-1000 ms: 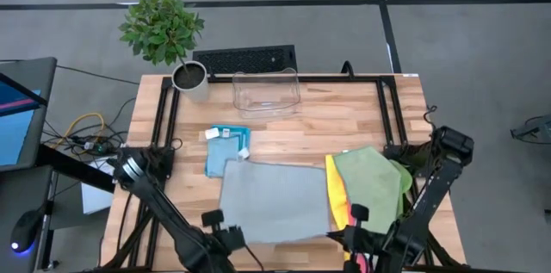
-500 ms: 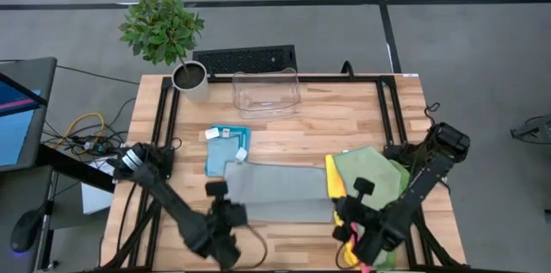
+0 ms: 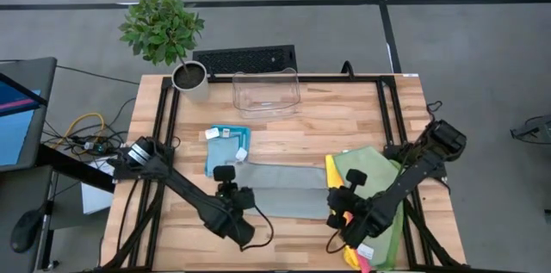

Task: Fold microfiber towels
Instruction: Fold the gray microfiber cloth

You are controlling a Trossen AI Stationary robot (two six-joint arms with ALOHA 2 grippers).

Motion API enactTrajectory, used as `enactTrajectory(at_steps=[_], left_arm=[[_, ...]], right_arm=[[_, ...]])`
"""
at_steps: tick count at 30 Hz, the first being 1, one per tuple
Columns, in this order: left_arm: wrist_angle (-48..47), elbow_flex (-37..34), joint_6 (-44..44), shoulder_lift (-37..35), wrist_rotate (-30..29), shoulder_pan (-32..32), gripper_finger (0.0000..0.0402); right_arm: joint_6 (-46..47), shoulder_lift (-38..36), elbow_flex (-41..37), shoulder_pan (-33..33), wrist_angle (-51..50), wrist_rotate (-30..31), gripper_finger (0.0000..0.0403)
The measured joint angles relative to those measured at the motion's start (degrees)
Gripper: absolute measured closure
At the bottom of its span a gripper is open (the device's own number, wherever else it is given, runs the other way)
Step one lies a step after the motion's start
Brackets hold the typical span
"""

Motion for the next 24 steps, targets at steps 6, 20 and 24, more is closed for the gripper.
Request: enactTrajectory(at_steps=[6,20,24], left_arm=[[2.0,-3.5,1.7,0.1,-2.2,1.1,0.0401],[8.1,-7.4,5.0,0.1,-4.3,3.7,0.0401],[7.9,-7.4,4.8,0.1,-3.9,4.2,0.0393]], right_arm=[[-2.1,0.0,-2.0,-2.5,1.4,-1.7,0.0394],[-4.5,0.0,-2.6,-4.9,4.2,-4.5,0.0374],[-4.5,0.0,-2.6,-5.9,4.1,-4.6,0.0348]])
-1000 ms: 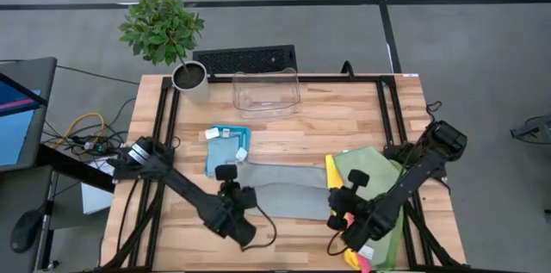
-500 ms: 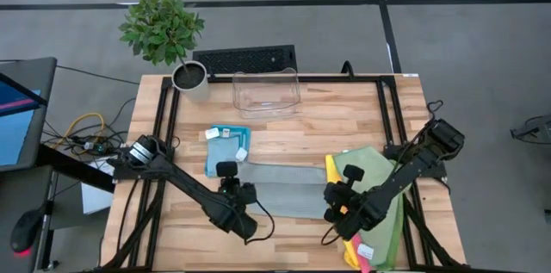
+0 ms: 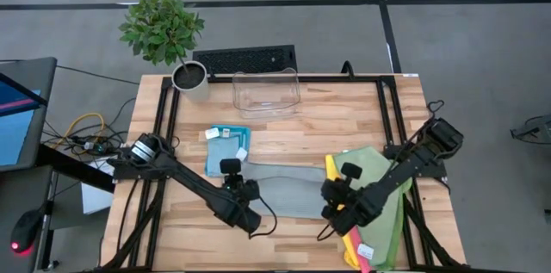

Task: Fold microfiber towels
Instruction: Fold the gray microfiber cloth

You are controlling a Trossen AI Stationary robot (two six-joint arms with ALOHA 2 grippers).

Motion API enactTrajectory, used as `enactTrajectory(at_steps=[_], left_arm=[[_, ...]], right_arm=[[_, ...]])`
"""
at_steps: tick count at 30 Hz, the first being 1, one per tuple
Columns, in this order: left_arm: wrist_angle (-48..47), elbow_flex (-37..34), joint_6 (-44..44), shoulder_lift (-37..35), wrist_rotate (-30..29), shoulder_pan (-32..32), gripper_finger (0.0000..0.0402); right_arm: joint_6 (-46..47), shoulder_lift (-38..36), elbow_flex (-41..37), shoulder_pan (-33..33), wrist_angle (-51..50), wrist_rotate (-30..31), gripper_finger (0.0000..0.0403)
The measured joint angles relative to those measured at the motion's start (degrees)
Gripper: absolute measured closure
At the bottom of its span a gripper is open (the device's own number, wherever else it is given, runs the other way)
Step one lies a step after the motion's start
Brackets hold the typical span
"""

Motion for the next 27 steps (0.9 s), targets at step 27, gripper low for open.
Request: enactTrajectory(at_steps=[27], left_arm=[[16.5,-0.1,-3.9,-10.2,-3.9,-7.4,0.0252]], right_arm=[[-13.9,-7.7,0.1,11.4,16.5,2.2,0.0195]])
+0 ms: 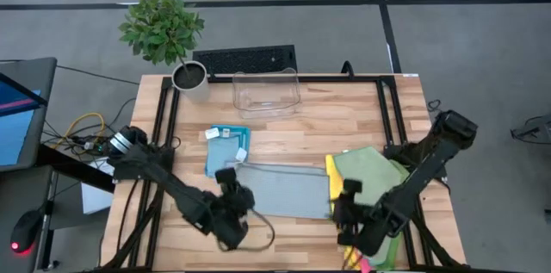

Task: Fold microfiber towels
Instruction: Fold the gray microfiber cloth

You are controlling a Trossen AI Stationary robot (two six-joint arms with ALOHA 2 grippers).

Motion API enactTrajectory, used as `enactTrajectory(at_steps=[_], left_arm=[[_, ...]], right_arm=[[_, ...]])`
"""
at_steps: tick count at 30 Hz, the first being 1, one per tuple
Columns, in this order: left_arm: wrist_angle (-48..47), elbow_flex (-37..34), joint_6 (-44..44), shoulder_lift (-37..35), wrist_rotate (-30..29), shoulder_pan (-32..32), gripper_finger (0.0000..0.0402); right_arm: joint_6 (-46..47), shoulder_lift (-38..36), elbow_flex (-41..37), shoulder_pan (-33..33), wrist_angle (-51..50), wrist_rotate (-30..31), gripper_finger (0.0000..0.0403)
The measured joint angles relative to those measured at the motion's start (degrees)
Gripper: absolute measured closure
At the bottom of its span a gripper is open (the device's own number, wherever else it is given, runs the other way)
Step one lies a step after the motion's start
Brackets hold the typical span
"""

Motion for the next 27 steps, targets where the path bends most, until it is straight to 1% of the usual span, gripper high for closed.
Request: enactTrajectory(at_steps=[3,6,8,11,14,18,23,27], left_arm=[[7.1,-1.9,2.9,0.3,0.2,-1.8,0.0260],[12.2,-5.1,3.5,0.5,0.9,-2.4,0.0266],[14.6,-7.5,2.1,0.5,2.0,-2.4,0.0268],[15.2,-10.4,-0.6,0.5,1.9,-2.4,0.0269],[16.2,-13.7,-3.1,0.6,2.8,-2.2,0.0269],[17.4,-16.4,-5.4,0.6,3.2,-2.2,0.0269],[18.2,-16.7,-5.0,0.6,3.1,-2.2,0.0269],[18.2,-16.7,-4.0,0.6,3.1,-2.2,0.0269]], right_arm=[[-7.0,4.9,0.0,1.6,7.5,-0.6,0.0197],[-8.6,9.1,0.0,2.4,10.5,-1.0,0.0196],[-7.2,11.1,0.0,2.4,11.4,-2.5,0.0194],[-5.5,13.6,0.0,2.4,11.3,-3.4,0.0193],[-3.9,15.8,0.0,2.4,9.4,-3.8,0.0195],[-1.1,18.5,0.0,2.3,7.5,-4.7,0.0195],[3.4,19.4,0.3,2.3,6.0,-4.4,0.0199],[6.0,19.1,0.2,2.1,3.8,-4.8,0.0217]])
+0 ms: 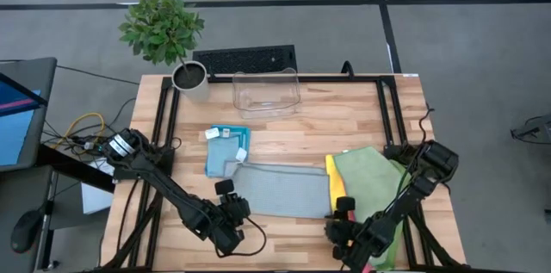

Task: Fold microfiber towels
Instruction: Fold the gray microfiber cloth

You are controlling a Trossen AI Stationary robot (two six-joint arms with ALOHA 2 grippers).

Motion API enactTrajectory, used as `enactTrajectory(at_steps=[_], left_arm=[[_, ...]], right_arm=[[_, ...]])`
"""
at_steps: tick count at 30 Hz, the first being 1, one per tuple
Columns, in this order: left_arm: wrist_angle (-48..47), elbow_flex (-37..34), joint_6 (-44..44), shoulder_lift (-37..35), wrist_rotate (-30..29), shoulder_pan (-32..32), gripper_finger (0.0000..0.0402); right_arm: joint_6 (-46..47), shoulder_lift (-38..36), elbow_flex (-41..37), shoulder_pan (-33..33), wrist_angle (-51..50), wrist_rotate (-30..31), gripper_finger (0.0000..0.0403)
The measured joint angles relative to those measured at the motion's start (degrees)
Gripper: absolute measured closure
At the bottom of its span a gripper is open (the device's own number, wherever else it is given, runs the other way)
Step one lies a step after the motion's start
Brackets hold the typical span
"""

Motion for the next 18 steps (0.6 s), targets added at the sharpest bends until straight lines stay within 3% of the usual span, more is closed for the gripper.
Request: enactTrajectory(at_steps=[7,11,18], left_arm=[[0.0,0.0,0.4,0.0,0.0,0.0,0.0269],[0.0,0.0,0.4,0.0,-0.4,0.0,0.0269],[0.0,0.0,0.4,0.0,-0.5,0.1,0.0269]], right_arm=[[-6.9,-5.2,-0.3,0.1,2.5,-0.9,0.0224],[-7.5,-8.2,-0.3,0.4,0.9,1.9,0.0215],[-7.4,-4.5,-0.3,-0.5,0.0,3.4,0.0211]])
